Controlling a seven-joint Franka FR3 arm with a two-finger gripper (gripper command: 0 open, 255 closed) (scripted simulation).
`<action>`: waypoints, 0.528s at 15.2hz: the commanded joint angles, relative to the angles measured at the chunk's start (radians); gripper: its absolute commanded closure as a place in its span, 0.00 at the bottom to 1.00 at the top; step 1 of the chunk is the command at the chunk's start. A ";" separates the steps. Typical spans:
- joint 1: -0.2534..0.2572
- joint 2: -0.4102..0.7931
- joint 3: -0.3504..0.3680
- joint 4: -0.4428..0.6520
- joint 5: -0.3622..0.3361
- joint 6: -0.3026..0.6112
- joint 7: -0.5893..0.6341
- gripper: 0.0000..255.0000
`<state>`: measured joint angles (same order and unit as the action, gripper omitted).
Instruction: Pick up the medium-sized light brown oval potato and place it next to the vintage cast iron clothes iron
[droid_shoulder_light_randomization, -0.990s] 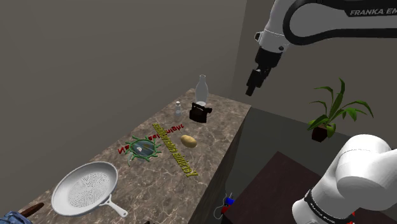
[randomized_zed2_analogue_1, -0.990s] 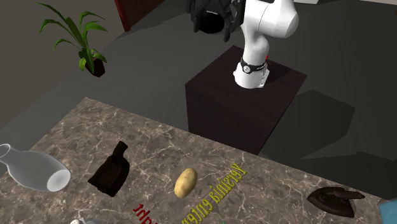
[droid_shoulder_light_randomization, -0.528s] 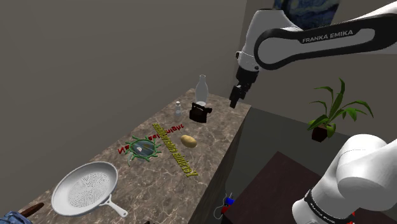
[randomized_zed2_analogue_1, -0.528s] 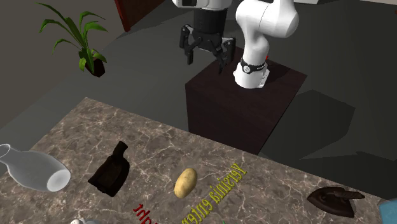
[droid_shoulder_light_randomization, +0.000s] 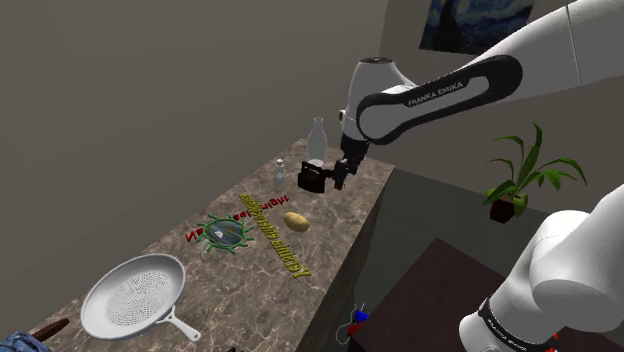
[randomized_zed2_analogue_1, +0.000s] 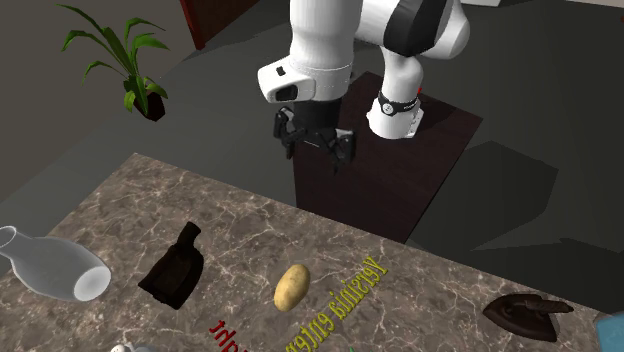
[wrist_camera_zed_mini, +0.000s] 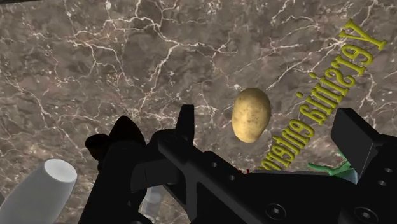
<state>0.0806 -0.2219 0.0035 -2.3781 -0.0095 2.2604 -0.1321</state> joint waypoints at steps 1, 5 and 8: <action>0.003 0.075 0.004 0.023 -0.002 0.048 -0.001 0.00; 0.012 0.226 0.015 0.080 -0.011 0.132 0.006 0.00; 0.020 0.341 0.021 0.135 -0.020 0.184 0.012 0.00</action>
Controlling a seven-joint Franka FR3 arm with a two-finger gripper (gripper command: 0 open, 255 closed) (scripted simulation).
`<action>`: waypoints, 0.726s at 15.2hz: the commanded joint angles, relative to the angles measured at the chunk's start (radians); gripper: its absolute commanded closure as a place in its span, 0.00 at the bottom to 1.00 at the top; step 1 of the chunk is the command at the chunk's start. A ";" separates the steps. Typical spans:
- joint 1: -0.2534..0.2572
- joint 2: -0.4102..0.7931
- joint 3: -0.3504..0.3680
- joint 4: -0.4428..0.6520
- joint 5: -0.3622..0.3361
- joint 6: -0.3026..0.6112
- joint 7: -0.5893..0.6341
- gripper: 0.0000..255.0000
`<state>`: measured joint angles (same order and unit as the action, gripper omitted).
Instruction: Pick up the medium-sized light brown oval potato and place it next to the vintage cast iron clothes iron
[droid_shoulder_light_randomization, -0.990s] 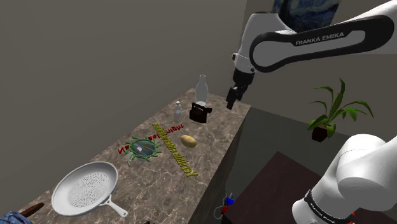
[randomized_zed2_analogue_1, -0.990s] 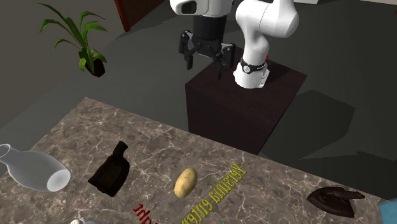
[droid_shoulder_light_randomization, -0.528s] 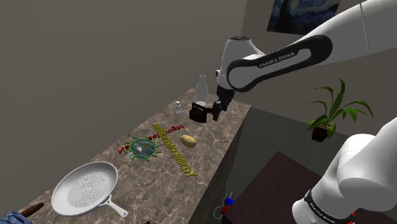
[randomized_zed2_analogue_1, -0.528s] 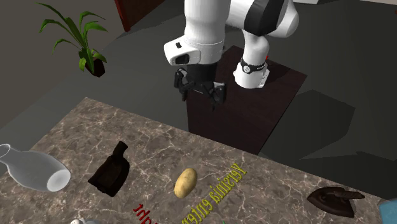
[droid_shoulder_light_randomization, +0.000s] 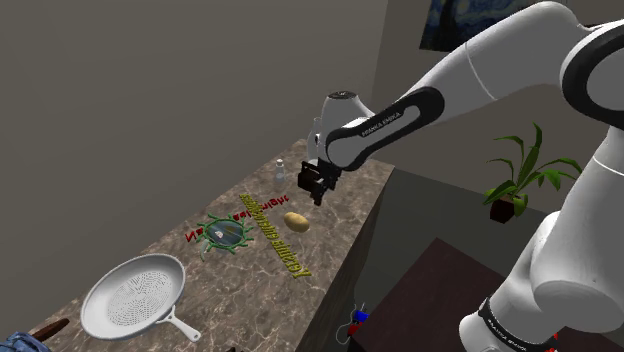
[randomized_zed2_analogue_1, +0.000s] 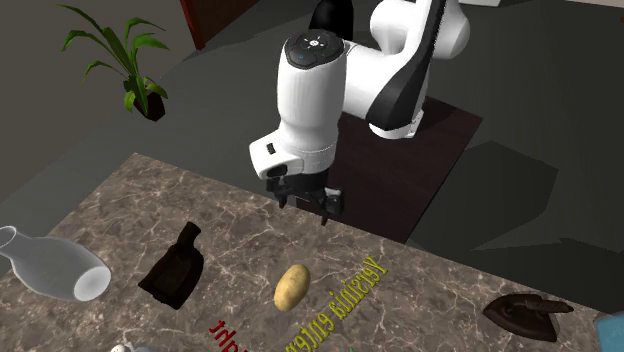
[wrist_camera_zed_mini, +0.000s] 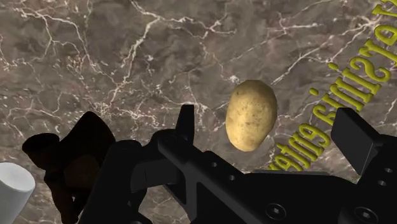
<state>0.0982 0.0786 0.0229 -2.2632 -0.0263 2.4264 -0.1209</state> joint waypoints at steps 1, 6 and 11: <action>0.005 0.079 0.003 0.041 -0.007 0.033 0.004 0.00; 0.021 0.272 0.008 0.162 -0.028 0.092 0.016 0.00; 0.039 0.450 0.008 0.300 -0.045 0.120 0.024 0.00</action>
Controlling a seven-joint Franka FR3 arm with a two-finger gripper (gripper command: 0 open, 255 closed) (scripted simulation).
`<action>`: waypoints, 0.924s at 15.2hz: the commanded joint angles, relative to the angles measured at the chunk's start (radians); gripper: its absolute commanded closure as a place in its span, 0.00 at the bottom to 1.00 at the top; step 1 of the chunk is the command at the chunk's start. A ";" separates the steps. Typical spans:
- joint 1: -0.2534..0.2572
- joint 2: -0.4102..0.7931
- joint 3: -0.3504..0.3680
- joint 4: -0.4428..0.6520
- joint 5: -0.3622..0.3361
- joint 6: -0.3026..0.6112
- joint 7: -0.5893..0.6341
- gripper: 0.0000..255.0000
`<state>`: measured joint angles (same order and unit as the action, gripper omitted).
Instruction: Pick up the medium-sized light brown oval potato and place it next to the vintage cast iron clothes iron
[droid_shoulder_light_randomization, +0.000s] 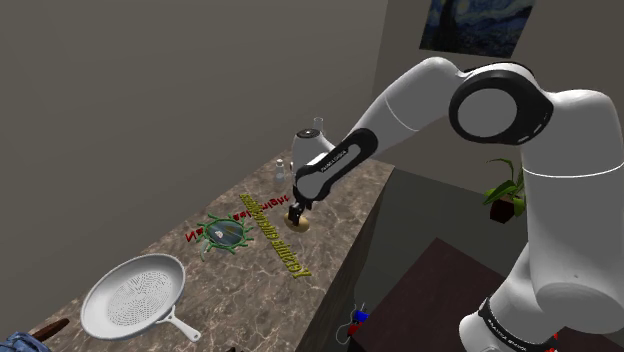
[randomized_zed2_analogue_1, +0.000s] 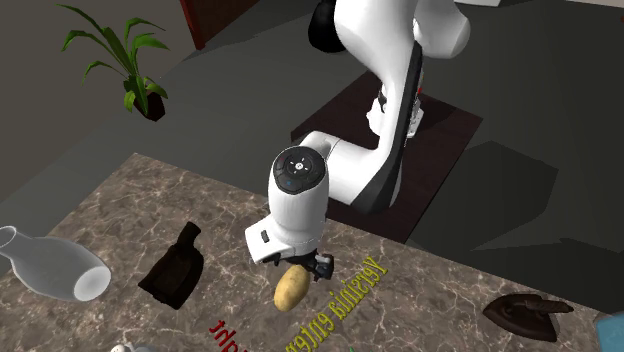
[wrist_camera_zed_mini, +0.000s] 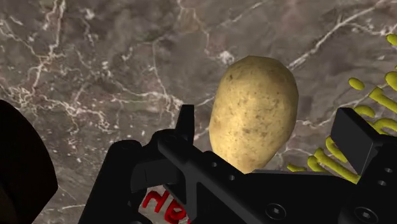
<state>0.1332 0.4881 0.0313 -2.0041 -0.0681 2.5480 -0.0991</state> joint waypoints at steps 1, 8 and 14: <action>0.005 0.052 -0.001 0.043 -0.004 0.007 0.002 0.00; 0.007 0.128 -0.006 0.064 -0.009 0.063 0.006 0.00; 0.007 0.128 -0.006 0.064 -0.009 0.063 0.006 0.00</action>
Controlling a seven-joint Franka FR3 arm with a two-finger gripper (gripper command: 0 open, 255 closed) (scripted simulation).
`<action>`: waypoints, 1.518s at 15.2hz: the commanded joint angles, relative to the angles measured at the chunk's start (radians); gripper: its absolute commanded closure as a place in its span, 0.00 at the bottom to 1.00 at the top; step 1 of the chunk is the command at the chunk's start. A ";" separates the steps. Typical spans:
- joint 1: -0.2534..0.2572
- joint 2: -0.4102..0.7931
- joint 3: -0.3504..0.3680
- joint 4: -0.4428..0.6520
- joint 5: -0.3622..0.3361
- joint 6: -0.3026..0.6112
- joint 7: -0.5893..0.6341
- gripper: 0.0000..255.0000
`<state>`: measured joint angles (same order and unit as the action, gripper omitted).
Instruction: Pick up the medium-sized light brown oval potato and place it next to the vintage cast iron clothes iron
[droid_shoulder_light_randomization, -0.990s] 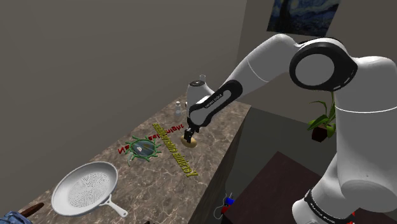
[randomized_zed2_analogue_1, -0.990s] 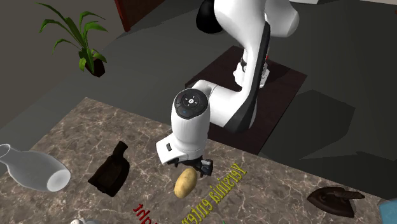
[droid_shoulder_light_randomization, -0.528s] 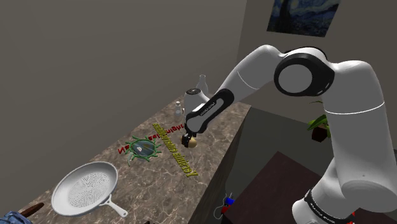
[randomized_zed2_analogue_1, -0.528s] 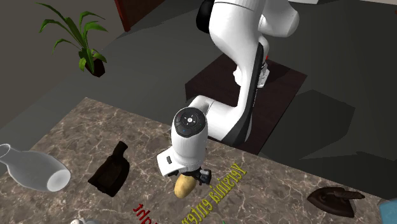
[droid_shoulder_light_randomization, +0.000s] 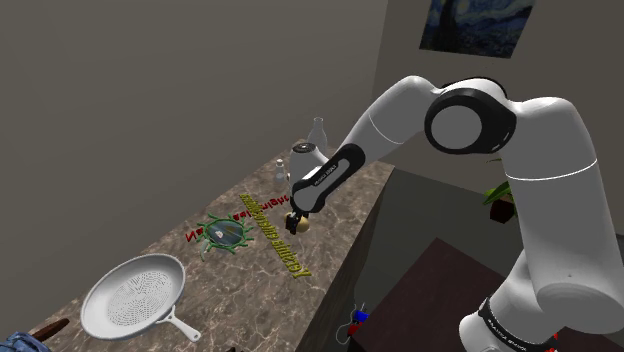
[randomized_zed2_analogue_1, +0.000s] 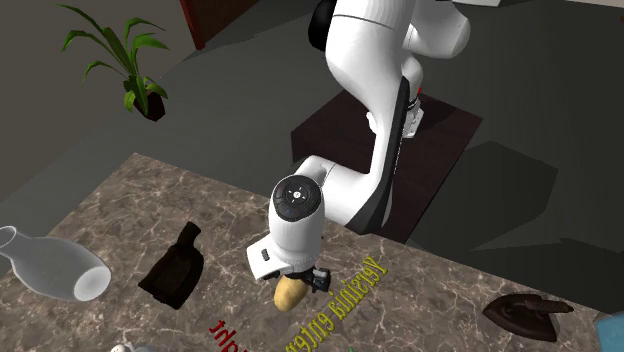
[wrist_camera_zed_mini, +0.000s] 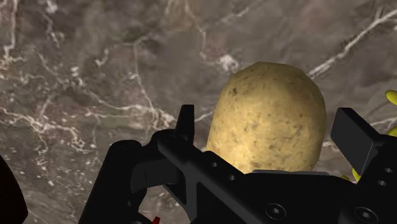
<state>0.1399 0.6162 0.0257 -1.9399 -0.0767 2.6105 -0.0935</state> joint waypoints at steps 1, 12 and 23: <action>0.000 0.000 0.000 0.000 0.000 0.000 0.000 0.00; 0.000 -0.011 0.001 -0.003 0.001 -0.008 -0.001 1.00; -0.006 -0.128 0.008 -0.016 0.010 -0.112 -0.009 1.00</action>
<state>0.1362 0.4984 0.0334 -1.9559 -0.0680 2.5090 -0.1003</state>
